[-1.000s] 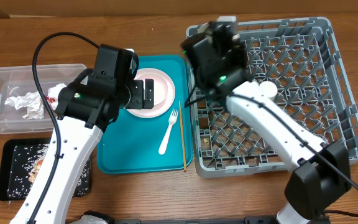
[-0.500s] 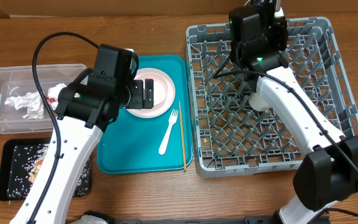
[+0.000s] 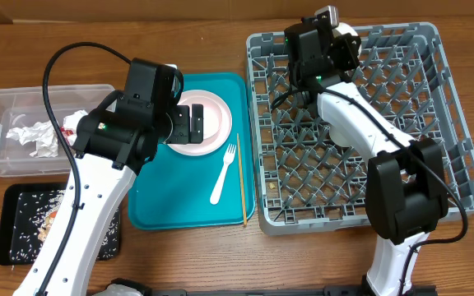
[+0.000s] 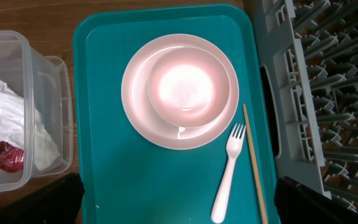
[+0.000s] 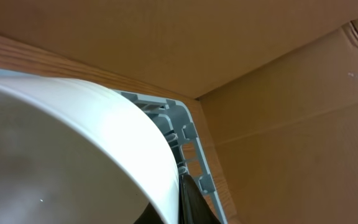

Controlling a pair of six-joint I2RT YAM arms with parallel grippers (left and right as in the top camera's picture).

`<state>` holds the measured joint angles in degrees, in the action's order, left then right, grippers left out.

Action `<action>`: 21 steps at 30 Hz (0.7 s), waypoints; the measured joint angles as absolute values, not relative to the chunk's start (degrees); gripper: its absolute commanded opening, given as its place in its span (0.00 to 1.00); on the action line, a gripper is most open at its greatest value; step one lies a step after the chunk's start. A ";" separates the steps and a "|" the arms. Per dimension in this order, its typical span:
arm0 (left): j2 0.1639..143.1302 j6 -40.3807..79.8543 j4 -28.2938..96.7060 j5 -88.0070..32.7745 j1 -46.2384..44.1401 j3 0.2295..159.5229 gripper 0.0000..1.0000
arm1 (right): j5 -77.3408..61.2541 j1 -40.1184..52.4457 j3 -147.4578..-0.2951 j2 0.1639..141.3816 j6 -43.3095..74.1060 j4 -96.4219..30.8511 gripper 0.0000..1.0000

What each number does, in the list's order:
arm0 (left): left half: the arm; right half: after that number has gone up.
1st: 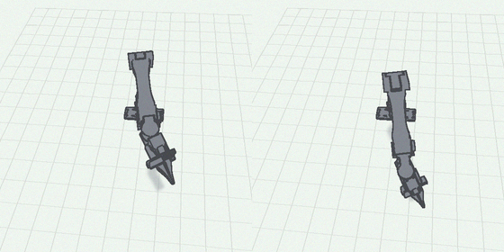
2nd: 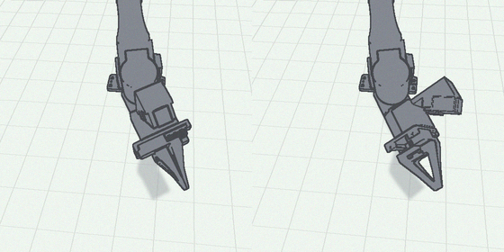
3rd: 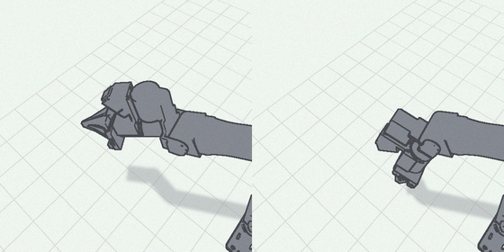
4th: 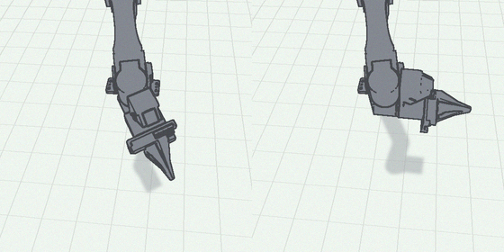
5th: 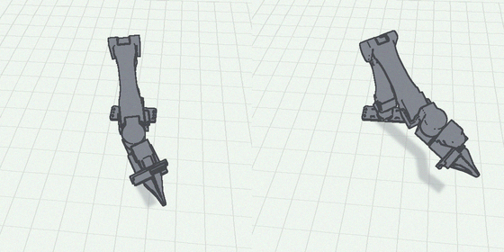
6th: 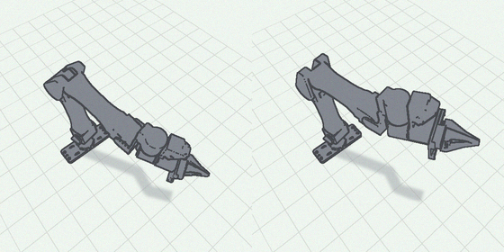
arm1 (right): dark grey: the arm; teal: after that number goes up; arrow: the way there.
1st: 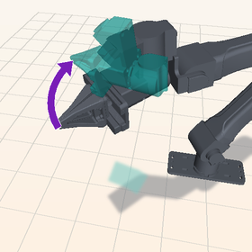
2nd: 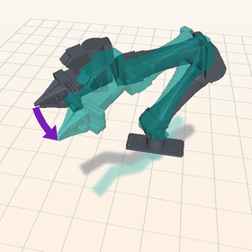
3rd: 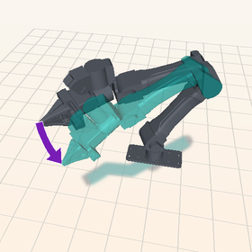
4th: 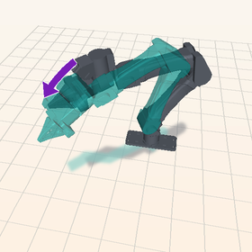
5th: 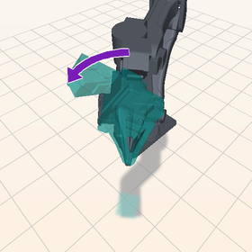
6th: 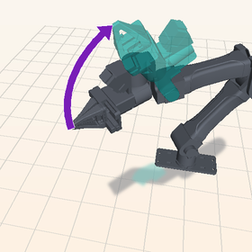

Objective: Sort waste into correct bins and load items into the dishwasher
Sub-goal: 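Lower the white bowl upside down into the rack's back-left area with right gripper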

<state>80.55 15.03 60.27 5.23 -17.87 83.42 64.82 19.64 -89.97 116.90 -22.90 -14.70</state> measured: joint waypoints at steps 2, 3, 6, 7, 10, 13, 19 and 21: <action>80.55 15.03 60.27 5.23 -17.87 83.42 1.00 | 64.84 19.64 -89.97 116.90 -22.94 -16.62 0.04; 80.55 15.03 60.27 5.23 -17.87 83.42 1.00 | 64.82 19.64 -89.97 116.90 -22.65 -17.10 0.04; 80.55 15.03 60.27 5.23 -17.87 83.42 1.00 | 64.66 19.64 -89.97 116.90 -21.28 -19.57 0.04; 80.55 15.03 60.27 5.23 -17.87 83.42 1.00 | 64.58 19.64 -89.97 116.90 -21.02 -19.79 0.04; 80.55 15.03 60.27 5.23 -17.87 83.42 1.00 | 64.49 19.66 -89.97 116.90 -20.53 -20.69 0.04; 80.55 15.03 60.27 5.23 -17.87 83.42 1.00 | 64.36 19.64 -89.97 116.90 -19.64 -21.63 0.04; 80.55 15.03 60.27 5.23 -17.87 83.42 1.00 | 64.31 19.88 -89.97 116.92 -19.07 -21.17 0.04; 80.55 15.03 60.27 5.23 -17.87 83.42 1.00 | 64.27 19.92 -89.97 116.92 -19.11 -20.56 0.04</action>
